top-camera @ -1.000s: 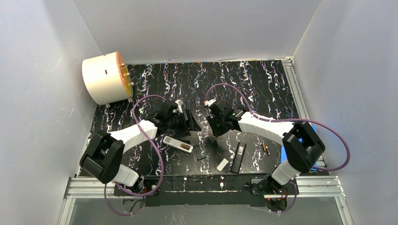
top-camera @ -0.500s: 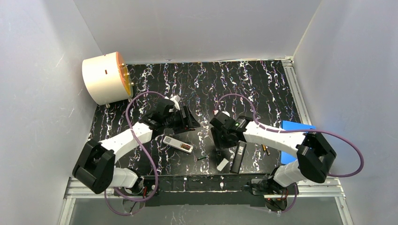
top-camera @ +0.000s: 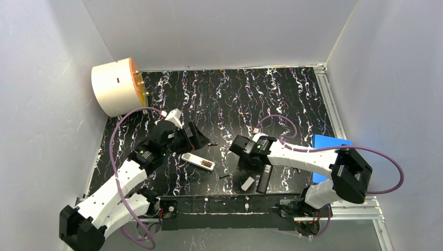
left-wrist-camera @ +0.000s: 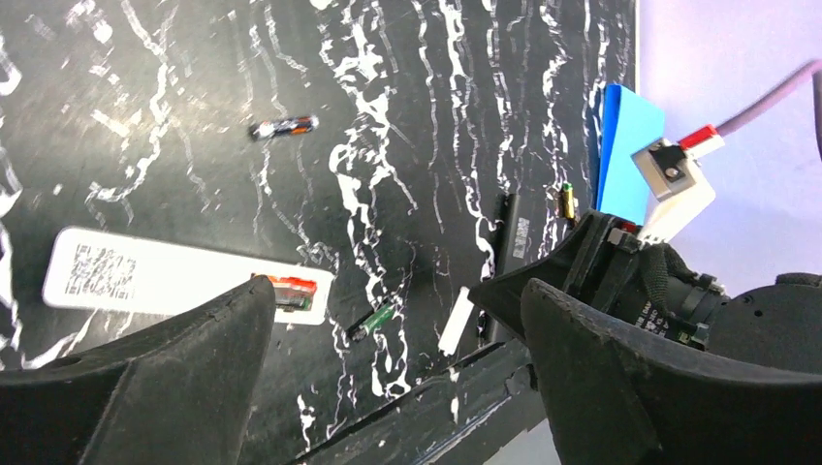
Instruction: Load the batteries into the remote control
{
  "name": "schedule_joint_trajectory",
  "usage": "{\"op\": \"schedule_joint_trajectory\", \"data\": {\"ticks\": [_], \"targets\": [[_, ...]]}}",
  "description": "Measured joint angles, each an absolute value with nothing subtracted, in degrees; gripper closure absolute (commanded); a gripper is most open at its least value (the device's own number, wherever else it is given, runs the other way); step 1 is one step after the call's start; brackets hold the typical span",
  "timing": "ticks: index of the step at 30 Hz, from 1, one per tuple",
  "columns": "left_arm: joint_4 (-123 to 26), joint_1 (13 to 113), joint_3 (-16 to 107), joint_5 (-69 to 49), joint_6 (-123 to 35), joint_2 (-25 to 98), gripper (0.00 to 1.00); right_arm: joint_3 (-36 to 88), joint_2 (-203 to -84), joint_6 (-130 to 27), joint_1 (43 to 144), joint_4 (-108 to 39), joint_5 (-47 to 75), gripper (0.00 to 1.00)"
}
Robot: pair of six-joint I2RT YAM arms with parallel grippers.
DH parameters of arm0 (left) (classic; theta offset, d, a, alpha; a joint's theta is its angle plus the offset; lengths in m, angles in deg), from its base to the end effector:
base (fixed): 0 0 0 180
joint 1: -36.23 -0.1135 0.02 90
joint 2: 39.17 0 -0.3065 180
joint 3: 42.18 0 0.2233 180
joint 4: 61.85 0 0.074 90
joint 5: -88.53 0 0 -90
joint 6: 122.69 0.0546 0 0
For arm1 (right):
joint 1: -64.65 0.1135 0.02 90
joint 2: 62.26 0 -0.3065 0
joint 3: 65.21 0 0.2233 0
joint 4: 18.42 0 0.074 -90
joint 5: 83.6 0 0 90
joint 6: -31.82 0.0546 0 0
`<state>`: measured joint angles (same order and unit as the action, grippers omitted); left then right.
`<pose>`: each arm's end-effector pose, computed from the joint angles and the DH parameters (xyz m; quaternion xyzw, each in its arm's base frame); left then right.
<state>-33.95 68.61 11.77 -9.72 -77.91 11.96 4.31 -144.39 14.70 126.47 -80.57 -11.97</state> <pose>0.1365 -0.0959 0.3088 -0.0557 0.8406 -0.3827 0.3792 0.1233 0.1937 0.2470 0.1154 0.9719 0.0599 0.1964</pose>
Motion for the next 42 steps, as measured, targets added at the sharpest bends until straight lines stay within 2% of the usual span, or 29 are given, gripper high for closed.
{"op": "schedule_joint_trajectory", "data": {"ticks": [6,11,25,29,34,39,42], "targets": [[-26.8,68.6,11.0,-7.4,-77.1,9.2,0.02,4.3,-146.8,24.9,127.0,-81.6,-12.8,0.44],[-26.7,68.6,9.3,-8.1,-76.9,8.9,0.02,2.7,-146.5,29.3,127.1,-83.1,-12.9,0.45],[-29.1,68.6,5.8,-9.9,-78.2,9.1,0.02,-3.1,-145.8,31.7,127.3,-79.4,-10.8,0.45],[-29.5,68.6,5.8,-10.1,-78.3,9.1,0.02,-3.2,-146.1,31.9,127.3,-78.4,-10.1,0.52],[-29.5,68.6,5.8,-10.3,-77.9,9.1,0.02,-2.9,-147.2,31.9,127.0,-78.9,-9.5,0.55],[-29.7,68.6,5.4,-10.5,-77.6,8.5,0.02,-2.2,-148.0,31.9,126.6,-79.6,-9.0,0.54],[-29.9,68.6,4.5,-10.9,-77.7,7.9,0.02,-1.5,-148.8,31.9,126.5,-80.3,-9.1,0.5]]}}
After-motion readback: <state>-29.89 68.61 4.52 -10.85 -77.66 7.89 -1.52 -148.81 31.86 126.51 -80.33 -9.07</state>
